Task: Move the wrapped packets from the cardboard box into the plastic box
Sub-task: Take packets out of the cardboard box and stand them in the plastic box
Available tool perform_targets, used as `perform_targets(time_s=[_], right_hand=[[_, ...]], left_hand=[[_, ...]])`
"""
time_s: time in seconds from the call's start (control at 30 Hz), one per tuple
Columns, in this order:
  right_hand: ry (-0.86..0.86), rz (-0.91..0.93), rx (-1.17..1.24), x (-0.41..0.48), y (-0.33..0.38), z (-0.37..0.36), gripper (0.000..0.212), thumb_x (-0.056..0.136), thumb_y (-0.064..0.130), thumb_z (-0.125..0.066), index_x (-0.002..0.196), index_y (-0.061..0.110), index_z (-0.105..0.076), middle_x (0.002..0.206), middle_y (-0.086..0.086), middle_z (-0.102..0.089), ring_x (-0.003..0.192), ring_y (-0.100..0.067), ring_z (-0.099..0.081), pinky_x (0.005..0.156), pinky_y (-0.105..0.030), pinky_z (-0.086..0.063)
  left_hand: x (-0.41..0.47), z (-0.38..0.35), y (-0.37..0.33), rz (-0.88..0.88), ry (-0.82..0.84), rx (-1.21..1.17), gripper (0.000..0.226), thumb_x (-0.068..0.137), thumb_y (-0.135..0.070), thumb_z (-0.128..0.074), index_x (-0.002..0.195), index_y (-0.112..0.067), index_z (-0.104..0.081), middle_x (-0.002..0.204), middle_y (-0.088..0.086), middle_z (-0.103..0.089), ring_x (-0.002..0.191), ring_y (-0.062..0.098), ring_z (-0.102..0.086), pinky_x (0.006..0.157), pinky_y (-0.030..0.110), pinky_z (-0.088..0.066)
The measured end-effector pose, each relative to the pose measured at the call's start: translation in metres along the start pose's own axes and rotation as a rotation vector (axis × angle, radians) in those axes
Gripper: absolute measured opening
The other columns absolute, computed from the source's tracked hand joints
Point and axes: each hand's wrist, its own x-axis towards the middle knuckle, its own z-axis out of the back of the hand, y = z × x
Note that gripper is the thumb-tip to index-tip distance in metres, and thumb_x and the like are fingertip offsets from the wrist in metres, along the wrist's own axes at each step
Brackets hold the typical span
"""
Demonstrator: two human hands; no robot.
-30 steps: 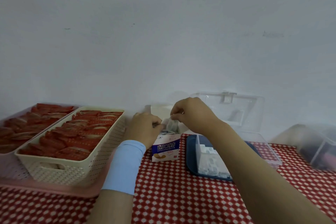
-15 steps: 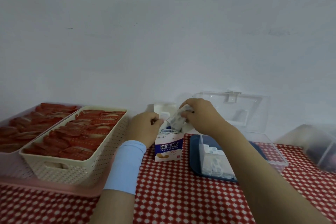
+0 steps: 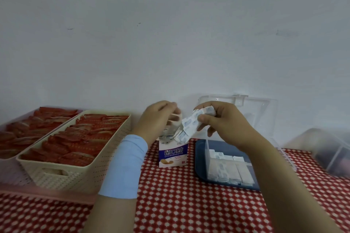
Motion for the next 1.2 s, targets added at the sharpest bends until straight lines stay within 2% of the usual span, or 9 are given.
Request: perform_targets(time_s=[0.1,0.2,0.43,0.63,0.73,0.83,0.97,1.07,1.2], right_hand=[[0.065,0.004,0.008,-0.009,-0.003,0.003,0.018,0.094,0.001,-0.062,0.106,0.011,-0.072,0.09,-0.006,-0.077,0.073,-0.016,-0.066,0.059,-0.027,-0.052],[0.089,-0.008,0.047,-0.015,-0.007,0.007,0.019,0.094,0.002,-0.064,0.106,0.014,-0.073,0.092,-0.005,-0.077,0.073,-0.014,-0.06,0.06,-0.026,-0.049],[0.142,-0.029,0.102,-0.018,-0.01,0.014,0.032,0.088,-0.002,-0.07,0.114,0.016,-0.071,0.096,-0.001,-0.077,0.085,-0.014,-0.072,0.074,-0.024,-0.058],[0.09,0.001,-0.032,-0.013,-0.012,0.008,0.059,0.079,0.009,-0.082,0.131,0.026,-0.06,0.107,0.006,-0.071,0.095,-0.012,-0.067,0.081,-0.022,-0.054],[-0.069,0.003,-0.113,-0.013,-0.014,0.004,0.048,0.072,0.028,-0.087,0.108,0.031,-0.056,0.116,0.014,-0.062,0.097,-0.006,-0.064,0.077,-0.02,-0.052],[-0.038,0.026,-0.161,-0.015,-0.009,0.002,0.041,0.063,0.041,-0.089,0.084,0.028,-0.057,0.125,0.024,-0.056,0.11,0.007,-0.056,0.086,-0.019,-0.044],[0.173,0.078,-0.249,-0.022,0.001,-0.008,0.055,0.051,0.031,-0.098,0.084,0.02,-0.056,0.128,0.033,-0.042,0.11,0.012,-0.053,0.084,-0.004,-0.044],[0.123,0.129,-0.229,-0.02,-0.001,-0.014,0.051,0.054,0.022,-0.097,0.082,0.013,-0.055,0.126,0.029,-0.045,0.095,-0.001,-0.064,0.077,-0.021,-0.058],[0.045,0.237,-0.291,-0.017,-0.005,-0.013,0.042,0.056,0.023,-0.095,0.076,0.017,-0.058,0.126,0.022,-0.049,0.098,0.0,-0.064,0.078,-0.011,-0.05]], left_hand=[[-0.009,-0.014,-0.001,0.19,0.349,-0.371,0.031,0.103,-0.026,-0.047,0.092,-0.005,-0.068,0.088,0.009,-0.071,0.073,0.015,-0.067,0.064,0.027,-0.054],[-0.01,-0.02,0.01,0.247,0.439,-0.462,0.039,0.094,-0.027,-0.057,0.121,0.0,-0.063,0.098,0.012,-0.07,0.082,0.019,-0.068,0.07,0.029,-0.057],[-0.014,-0.032,0.017,0.317,0.676,-0.605,0.041,0.092,-0.034,-0.049,0.123,-0.01,-0.064,0.106,0.018,-0.071,0.089,0.028,-0.071,0.077,0.038,-0.06],[-0.015,-0.039,0.015,0.312,0.542,-0.591,0.035,0.086,-0.032,-0.053,0.106,-0.007,-0.067,0.081,0.012,-0.073,0.061,0.016,-0.068,0.056,0.026,-0.058],[-0.011,-0.04,0.016,0.301,0.447,-0.559,0.03,0.094,-0.029,-0.053,0.107,-0.005,-0.066,0.078,0.007,-0.072,0.057,0.013,-0.065,0.05,0.021,-0.054],[-0.007,-0.044,0.018,0.286,0.322,-0.651,0.029,0.098,-0.026,-0.055,0.111,-0.002,-0.066,0.081,0.007,-0.071,0.065,0.015,-0.068,0.057,0.024,-0.056],[-0.006,-0.046,0.018,0.293,0.354,-0.749,0.027,0.098,-0.03,-0.056,0.108,-0.008,-0.069,0.085,0.008,-0.07,0.07,0.02,-0.069,0.061,0.03,-0.058],[-0.007,-0.046,0.017,0.265,0.381,-0.788,0.029,0.094,-0.028,-0.057,0.106,-0.006,-0.071,0.097,0.013,-0.072,0.083,0.024,-0.073,0.067,0.032,-0.06],[-0.008,-0.043,0.018,0.223,0.368,-0.805,0.032,0.085,-0.024,-0.06,0.105,-0.003,-0.072,0.103,0.017,-0.071,0.088,0.026,-0.073,0.069,0.033,-0.06]])
